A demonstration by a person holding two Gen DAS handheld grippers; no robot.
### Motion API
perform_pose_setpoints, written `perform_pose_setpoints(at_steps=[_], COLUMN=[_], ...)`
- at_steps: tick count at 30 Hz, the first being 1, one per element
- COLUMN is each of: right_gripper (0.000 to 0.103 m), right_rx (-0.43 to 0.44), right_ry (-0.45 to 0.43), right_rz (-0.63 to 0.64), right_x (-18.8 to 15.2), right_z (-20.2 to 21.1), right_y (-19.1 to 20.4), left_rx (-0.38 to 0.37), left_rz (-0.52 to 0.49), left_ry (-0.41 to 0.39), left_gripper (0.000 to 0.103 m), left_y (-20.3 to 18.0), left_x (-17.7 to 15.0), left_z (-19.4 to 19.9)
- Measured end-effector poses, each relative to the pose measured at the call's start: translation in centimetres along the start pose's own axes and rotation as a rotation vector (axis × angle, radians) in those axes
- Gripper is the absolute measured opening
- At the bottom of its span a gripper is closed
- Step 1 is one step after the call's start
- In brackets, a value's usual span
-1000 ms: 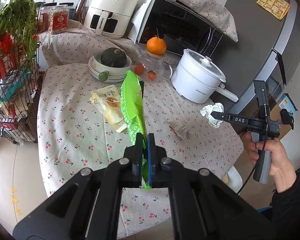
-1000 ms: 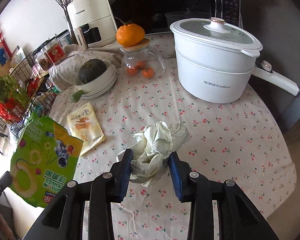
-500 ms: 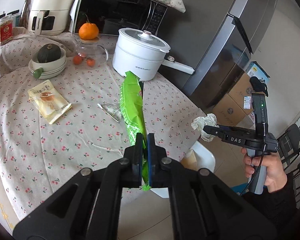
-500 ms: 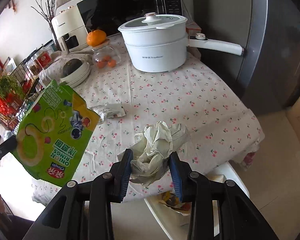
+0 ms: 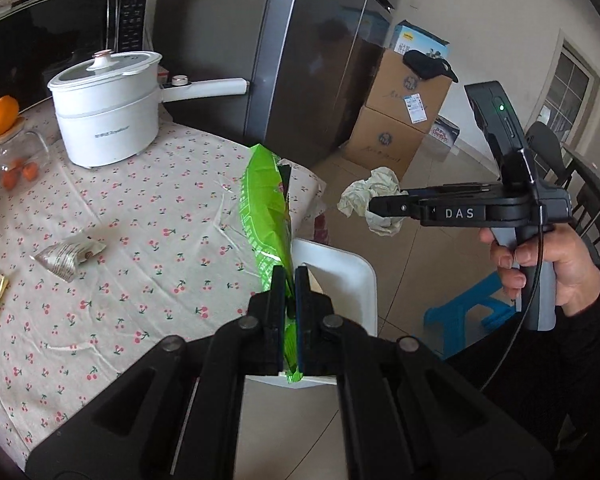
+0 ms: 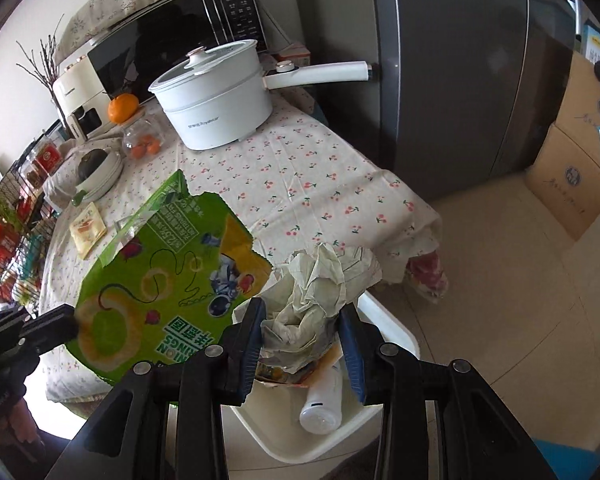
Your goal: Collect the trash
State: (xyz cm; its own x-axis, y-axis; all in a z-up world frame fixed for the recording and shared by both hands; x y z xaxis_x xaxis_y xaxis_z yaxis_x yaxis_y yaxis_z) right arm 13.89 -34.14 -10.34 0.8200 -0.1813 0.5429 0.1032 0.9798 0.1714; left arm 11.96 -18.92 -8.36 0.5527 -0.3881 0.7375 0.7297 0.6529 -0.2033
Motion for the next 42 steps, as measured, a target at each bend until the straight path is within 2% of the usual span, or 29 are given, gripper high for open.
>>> perform_pose_setpoints(at_steps=[7,12,15,17,19,22,25,31,38,42], right_gripper=[0.038,0.038,0.038,0.038,0.038,0.039,0.039,0.04,0.041,0.048], right_rx=[-0.031,-0.042,-0.043,-0.041,-0.038,-0.038,-0.038,-0.048,-0.045,-0.054], right_ry=[0.018,0.044,0.06,0.071,0.083,0.104,0.138,0.186,0.228,0.24], right_rz=[-0.067,-0.079,-0.074,-0.067,-0.06,-0.047,-0.039,-0.028,0.018,0.042], right_x=[-1.5,-2.5,-2.8,-3.0,-3.1,-3.3,-3.7,-4.2,-4.3,-3.9], right_z=[0.7,0.4,0.1,-0.2,-0.5,-1.1,-1.9,-3.4,-5.2,-6.2], right_y=[-5.1,-6.7,-6.7,-6.6,-6.3,-5.8,-5.2,-4.2,-1.5,-0.1], left_rx=[0.035,0.056,0.061,0.058,0.069,0.068,0.082,0.123,0.162,0.181], left_rz=[-0.162,-0.181,-0.153,-0.133,-0.119,-0.072,-0.028,0.065,0.14,0.157], left_ry=[0.044,0.094,0.114,0.124,0.116,0.118,0.117,0.14,0.162,0.158], left_gripper=[0.005,0.006,0.014,0.033,0.045,0.05,0.063,0.074,0.08,0.081], left_y=[-1.3,-0.8,-0.5,-0.4,-0.2,0.4,1.3,3.8,6.3,7.4], left_x=[-0.8,-1.9,-2.3,-2.3,-2.2,-2.0,-2.0,-3.0,-4.6,-5.2], left_z=[-4.9,-7.3,-7.7,-7.5,-7.0,-6.0,-4.7,-2.7,-0.7,0.6])
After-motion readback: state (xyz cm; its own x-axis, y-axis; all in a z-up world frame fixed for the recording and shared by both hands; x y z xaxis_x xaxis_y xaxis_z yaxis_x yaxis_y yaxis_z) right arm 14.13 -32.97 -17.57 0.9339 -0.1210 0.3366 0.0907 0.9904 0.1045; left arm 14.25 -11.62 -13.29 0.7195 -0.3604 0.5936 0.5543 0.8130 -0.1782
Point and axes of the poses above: each gripper's, at about its wrist camera, not at the fingertips, and z roughly against the way its jaws point, y to its left, x to its top, the point moved 8 cm from there along -z, roughly the way its jaws point, and after that the axes turned 2 degrees about -y, right-handed, at the moved point
